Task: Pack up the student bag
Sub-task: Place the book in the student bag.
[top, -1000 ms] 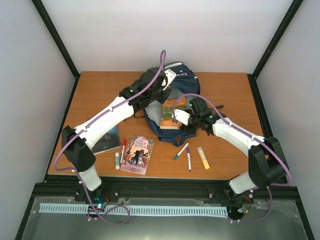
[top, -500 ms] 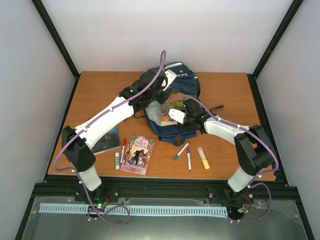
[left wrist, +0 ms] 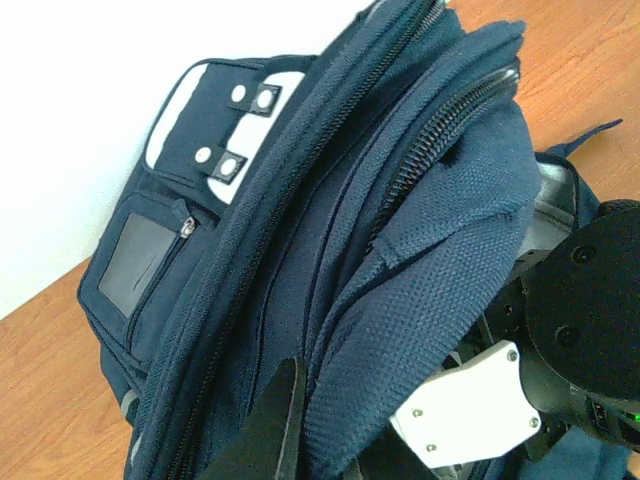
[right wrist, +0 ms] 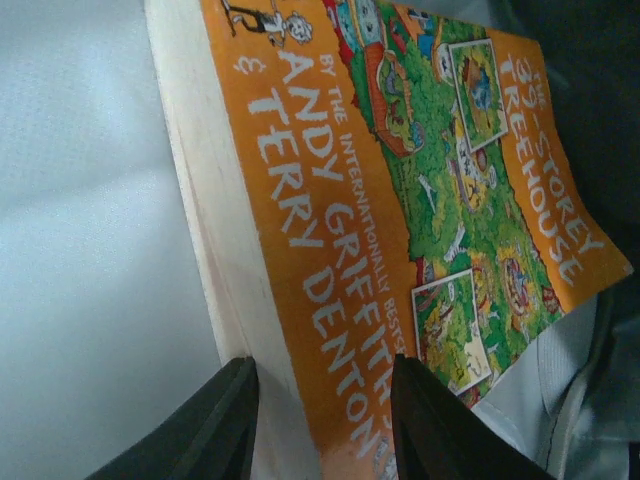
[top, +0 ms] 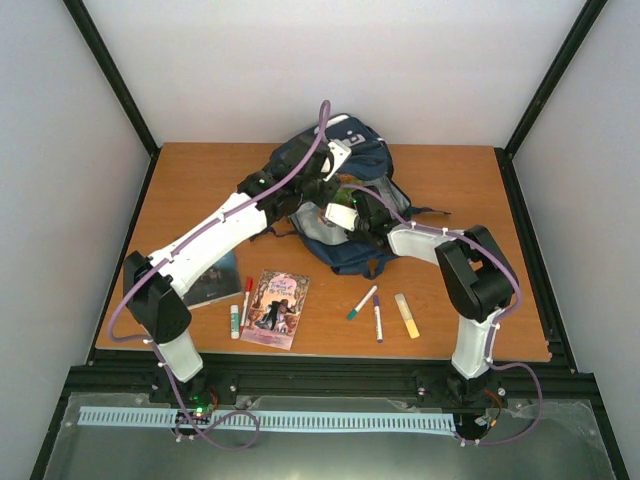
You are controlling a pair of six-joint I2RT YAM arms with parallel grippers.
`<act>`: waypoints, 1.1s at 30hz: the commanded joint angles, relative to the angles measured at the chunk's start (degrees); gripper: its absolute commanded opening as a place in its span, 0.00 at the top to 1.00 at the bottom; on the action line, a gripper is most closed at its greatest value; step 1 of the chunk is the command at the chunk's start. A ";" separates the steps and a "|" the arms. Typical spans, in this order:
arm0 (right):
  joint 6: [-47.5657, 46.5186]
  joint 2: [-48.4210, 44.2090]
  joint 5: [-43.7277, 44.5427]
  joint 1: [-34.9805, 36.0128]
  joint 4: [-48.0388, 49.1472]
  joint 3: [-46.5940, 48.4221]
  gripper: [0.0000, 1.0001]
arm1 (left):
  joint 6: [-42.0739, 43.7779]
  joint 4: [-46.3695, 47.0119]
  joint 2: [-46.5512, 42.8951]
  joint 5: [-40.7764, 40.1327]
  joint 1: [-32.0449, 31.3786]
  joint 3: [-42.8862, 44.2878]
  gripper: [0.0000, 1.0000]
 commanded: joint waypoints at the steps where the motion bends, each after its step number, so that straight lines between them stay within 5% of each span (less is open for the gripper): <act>1: -3.17 1.36 5.03 -0.48 9.18 1.84 0.66 | -1.39 2.71 -3.82 1.59 -0.34 1.44 0.99; 16: -14.22 -13.10 -4.19 -1.89 6.56 -9.21 0.88 | 0.36 3.13 -5.50 -0.48 -0.34 -0.79 0.99; 33: -31.46 -14.20 -10.90 -1.56 10.50 -10.86 0.92 | 0.60 3.35 -6.35 1.17 -0.11 -2.15 0.99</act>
